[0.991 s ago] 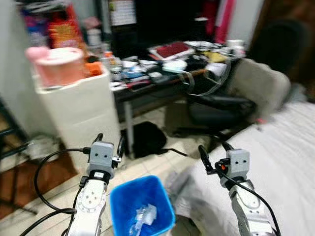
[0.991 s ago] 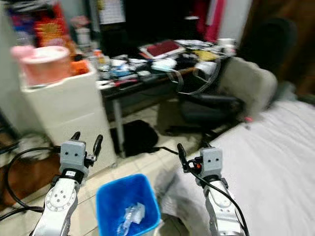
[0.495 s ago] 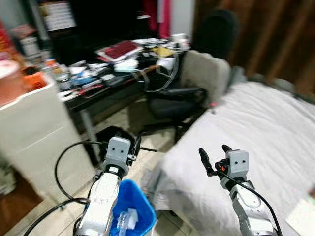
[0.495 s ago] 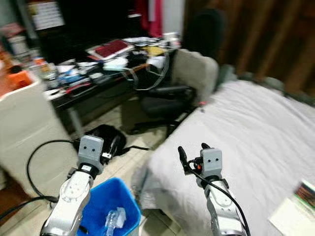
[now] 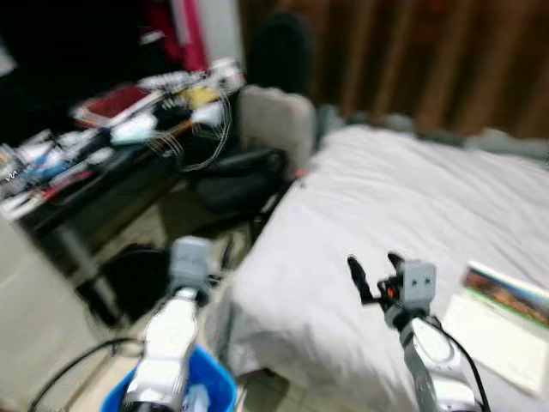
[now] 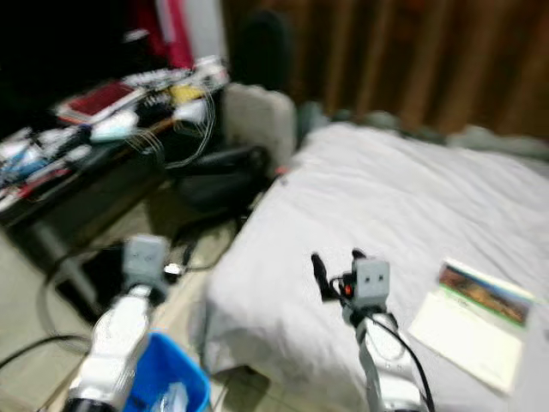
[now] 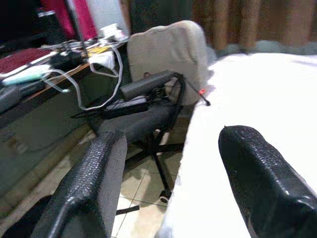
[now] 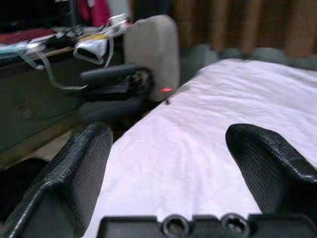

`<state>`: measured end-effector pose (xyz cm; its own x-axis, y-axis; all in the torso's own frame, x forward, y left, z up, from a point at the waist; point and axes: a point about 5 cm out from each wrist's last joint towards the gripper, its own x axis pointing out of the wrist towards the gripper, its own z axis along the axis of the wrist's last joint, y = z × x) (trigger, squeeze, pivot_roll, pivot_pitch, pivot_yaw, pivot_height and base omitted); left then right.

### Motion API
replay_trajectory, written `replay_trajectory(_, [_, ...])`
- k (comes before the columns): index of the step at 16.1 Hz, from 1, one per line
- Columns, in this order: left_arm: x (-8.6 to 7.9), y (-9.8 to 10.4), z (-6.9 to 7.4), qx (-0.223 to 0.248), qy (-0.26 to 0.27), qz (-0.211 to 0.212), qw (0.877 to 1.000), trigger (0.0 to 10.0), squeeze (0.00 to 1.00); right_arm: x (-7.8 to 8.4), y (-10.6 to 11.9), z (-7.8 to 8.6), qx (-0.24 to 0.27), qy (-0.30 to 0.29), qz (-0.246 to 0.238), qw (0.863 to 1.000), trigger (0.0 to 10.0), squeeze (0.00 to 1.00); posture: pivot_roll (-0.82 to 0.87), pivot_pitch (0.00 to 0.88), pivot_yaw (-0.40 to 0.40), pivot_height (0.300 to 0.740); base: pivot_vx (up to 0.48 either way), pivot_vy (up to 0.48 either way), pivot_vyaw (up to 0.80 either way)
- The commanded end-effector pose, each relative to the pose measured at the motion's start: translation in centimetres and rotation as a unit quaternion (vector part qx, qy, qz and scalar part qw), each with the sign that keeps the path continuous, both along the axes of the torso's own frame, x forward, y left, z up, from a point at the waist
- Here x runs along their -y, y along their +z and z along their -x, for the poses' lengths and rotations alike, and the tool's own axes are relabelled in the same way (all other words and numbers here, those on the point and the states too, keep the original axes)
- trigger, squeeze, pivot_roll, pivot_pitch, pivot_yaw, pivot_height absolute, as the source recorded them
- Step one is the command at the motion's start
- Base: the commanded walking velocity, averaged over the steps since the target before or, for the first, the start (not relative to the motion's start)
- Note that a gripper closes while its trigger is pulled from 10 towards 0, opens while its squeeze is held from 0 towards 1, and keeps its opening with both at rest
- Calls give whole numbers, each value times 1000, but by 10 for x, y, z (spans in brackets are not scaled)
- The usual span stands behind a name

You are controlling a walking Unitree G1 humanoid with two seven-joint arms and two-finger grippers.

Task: Clean up the room

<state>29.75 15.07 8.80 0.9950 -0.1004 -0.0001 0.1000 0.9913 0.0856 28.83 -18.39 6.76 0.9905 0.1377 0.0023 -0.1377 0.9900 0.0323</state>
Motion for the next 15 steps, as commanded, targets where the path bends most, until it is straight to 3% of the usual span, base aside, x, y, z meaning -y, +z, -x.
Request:
replay_trajectory(1, [-1, -11, 6, -21, 6, 5, 1000, 10000, 0, 4, -1, 5, 1, -9, 0, 1000, 10000, 0, -4, 0, 48, 740, 0, 0, -769])
replay_trajectory(4, [7, -9, 5, -13, -8, -7, 1000, 10000, 0, 3, -3, 6, -4, 0, 7, 1000, 10000, 0, -4, 0, 47, 740, 0, 0, -773])
replay_trajectory(11, [3, -12, 3, -19, 4, -3, 1000, 10000, 0, 1, -2, 2, -12, 22, 13, 1000, 10000, 0, -15, 0, 48, 740, 0, 0, -774])
replay_trajectory(12, [3, -12, 3, -18, 4, -18, 1000, 10000, 0, 0, -5, 3, -21, 30, 14, 999, 10000, 0, -16, 0, 49, 740, 0, -465, 0])
replay_trajectory(15, [2, -12, 0, -22, 17, -11, 1000, 10000, 0, -5, -7, 3, -28, 48, 14, 998, 10000, 0, -17, 0, 50, 740, 0, -459, 0])
